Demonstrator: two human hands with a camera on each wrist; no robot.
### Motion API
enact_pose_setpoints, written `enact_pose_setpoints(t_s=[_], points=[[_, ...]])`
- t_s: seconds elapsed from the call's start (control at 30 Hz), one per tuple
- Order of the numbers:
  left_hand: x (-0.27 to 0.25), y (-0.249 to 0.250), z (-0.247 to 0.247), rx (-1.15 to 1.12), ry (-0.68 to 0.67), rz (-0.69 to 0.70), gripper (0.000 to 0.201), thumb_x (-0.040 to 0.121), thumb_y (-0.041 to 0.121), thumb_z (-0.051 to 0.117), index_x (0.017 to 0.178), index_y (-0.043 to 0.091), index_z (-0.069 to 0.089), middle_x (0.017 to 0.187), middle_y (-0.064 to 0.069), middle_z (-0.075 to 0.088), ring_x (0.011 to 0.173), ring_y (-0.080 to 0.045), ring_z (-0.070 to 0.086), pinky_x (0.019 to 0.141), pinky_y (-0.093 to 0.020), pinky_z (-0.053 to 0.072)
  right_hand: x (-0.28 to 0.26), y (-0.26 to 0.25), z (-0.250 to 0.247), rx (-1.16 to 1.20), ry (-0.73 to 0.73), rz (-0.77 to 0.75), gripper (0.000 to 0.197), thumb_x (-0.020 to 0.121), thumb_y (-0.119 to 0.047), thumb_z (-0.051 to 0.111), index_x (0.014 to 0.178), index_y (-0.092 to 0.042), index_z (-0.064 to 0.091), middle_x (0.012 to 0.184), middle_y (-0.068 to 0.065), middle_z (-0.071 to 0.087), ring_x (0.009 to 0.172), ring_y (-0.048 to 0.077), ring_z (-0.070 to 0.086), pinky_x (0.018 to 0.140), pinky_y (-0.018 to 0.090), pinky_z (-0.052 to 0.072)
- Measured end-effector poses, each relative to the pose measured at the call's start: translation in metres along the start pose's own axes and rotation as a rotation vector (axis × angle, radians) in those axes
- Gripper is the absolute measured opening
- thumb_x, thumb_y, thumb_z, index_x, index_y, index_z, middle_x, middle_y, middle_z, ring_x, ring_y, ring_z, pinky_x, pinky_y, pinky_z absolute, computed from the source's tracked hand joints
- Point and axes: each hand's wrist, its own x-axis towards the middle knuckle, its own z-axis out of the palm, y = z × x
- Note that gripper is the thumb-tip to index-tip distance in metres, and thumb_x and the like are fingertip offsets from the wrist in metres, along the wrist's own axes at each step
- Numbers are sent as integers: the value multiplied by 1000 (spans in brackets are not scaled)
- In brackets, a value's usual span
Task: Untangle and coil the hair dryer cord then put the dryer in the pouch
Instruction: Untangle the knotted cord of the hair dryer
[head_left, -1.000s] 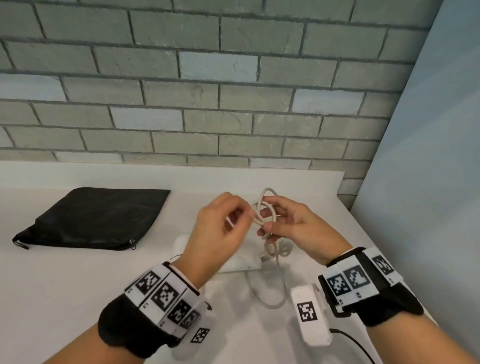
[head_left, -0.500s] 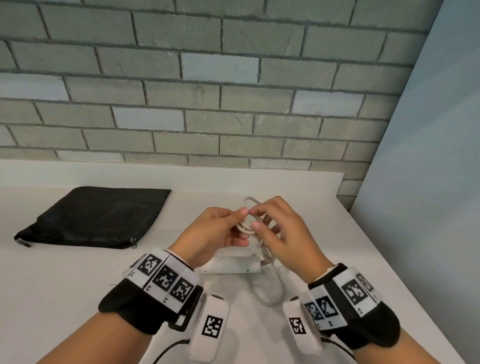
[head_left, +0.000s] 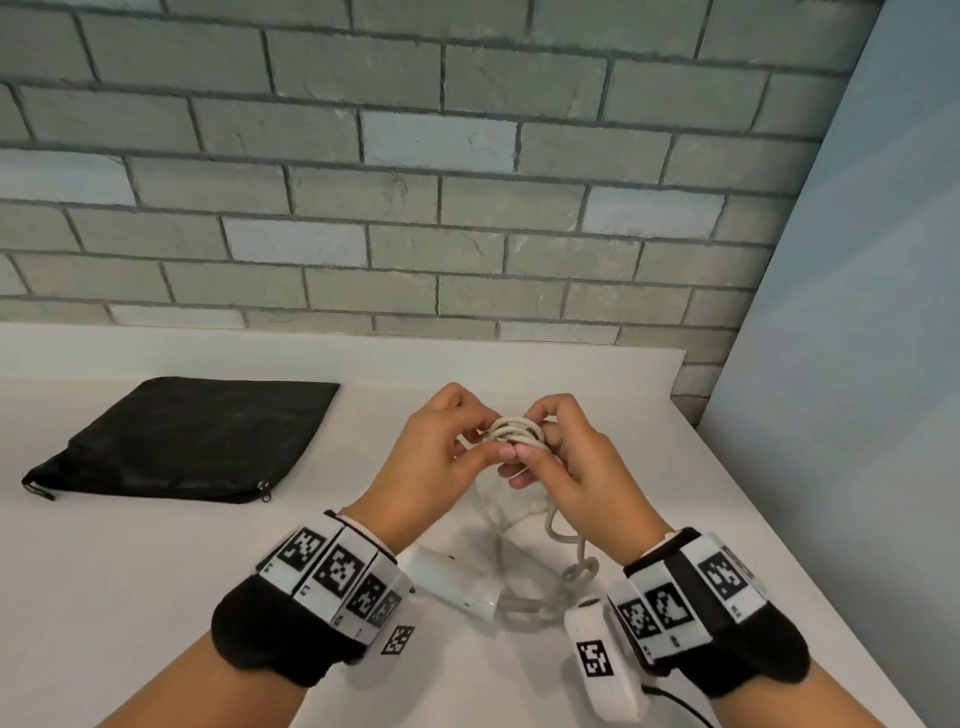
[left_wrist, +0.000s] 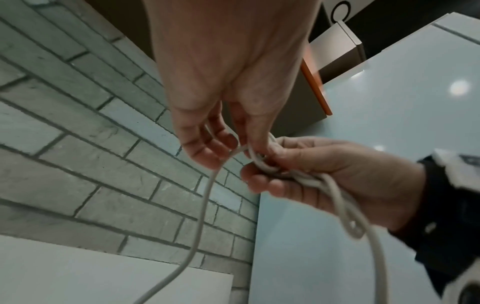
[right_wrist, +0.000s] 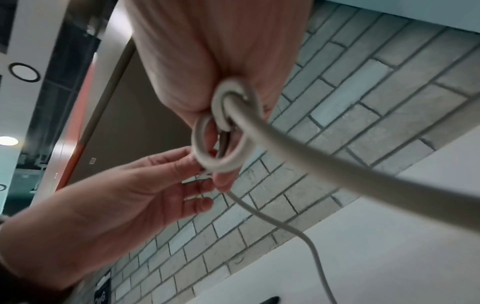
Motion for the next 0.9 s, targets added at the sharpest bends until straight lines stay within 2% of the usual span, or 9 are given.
enact_pose_setpoints(t_s=[0.17,0.3,0.4,0.47,0.5,0.57,0.7,0.8,0.9], points=[[3,-4,0,41,-10,-18,15,81,21,65,77,8,71,74,2,57,70,-8,53,63,-19,40,2,16,-2,-458,344,-285,12,80,-19,65,77,-11,56,75,-1,56,74,8,46,64,16,38],[5,-10,0,46,57,-148,21,84,22,63,73,5,69,77,-15,65,70,-23,56,60,-18,36,4,19,-3,-475,353,-306,9,84,-9,52,76,-8,55,71,-1,52,68,8,42,64,14,35],[6,-17,-9,57,141,-238,21,85,23,61,71,11,69,75,-17,68,74,-30,62,65,-26,44,6,15,-21,-388,381,-268,25,88,-10,40,102,-9,61,75,-3,52,70,5,46,68,9,38],[8,-12,-11,98,120,-223,23,86,25,59,68,13,67,72,-12,67,69,-26,61,61,-19,43,10,6,-24,-374,282,-281,30,90,-9,45,115,-12,59,77,-2,52,70,1,46,69,7,36],[10,-8,-9,124,102,-200,24,86,25,59,67,12,66,68,-8,64,64,-20,58,56,-12,38,12,1,-20,-389,215,-303,28,89,-11,48,114,-13,61,80,-1,53,72,0,46,70,7,36],[12,-1,-3,137,81,-166,30,87,24,59,60,11,59,61,-2,56,58,-14,49,53,-14,35,14,-5,-7,-467,109,-344,20,86,-12,54,102,-11,65,87,2,55,74,0,44,70,7,36],[12,1,2,63,58,-194,31,87,24,58,68,0,65,70,-14,64,66,-25,56,58,-26,37,20,-1,1,-660,82,-358,8,81,-7,56,88,-5,59,85,10,56,61,19,54,56,22,44],[10,0,3,62,70,-193,24,85,22,61,73,3,69,75,-18,67,69,-29,57,62,-29,40,19,7,6,-838,86,-325,23,74,5,64,94,-5,57,83,14,55,50,26,53,41,35,48],[10,-10,0,24,122,-268,19,84,18,62,68,10,66,63,-11,65,69,-33,61,66,-36,50,16,14,1,-690,238,-228,16,82,4,54,97,-1,57,89,14,51,61,20,53,57,26,45]])
